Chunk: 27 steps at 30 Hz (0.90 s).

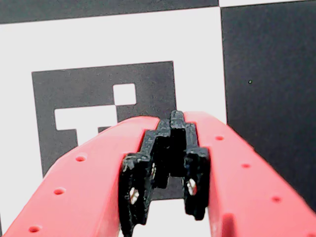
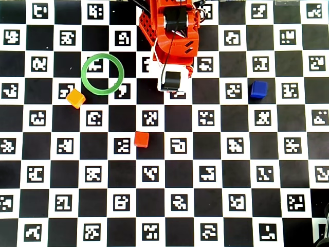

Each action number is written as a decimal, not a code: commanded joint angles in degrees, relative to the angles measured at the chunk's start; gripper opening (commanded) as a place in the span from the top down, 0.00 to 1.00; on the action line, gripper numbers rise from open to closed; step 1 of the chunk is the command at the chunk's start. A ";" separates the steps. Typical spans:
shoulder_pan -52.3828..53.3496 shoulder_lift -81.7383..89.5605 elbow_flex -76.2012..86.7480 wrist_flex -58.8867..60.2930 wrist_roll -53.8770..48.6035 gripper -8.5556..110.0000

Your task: Grab the red cube then put it in the green circle then put the blue cube on top and finally the orange cube on top

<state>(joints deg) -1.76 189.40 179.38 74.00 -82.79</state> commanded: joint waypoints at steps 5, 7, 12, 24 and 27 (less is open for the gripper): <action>0.26 3.08 3.16 3.08 -0.62 0.98; 0.26 3.08 3.16 3.08 -0.62 0.98; 0.26 3.08 3.16 3.08 -0.62 0.98; -1.58 3.08 3.16 3.16 -0.88 0.98; -1.85 2.81 3.16 2.99 -0.79 0.98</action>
<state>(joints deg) -3.08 189.40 179.38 74.00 -83.32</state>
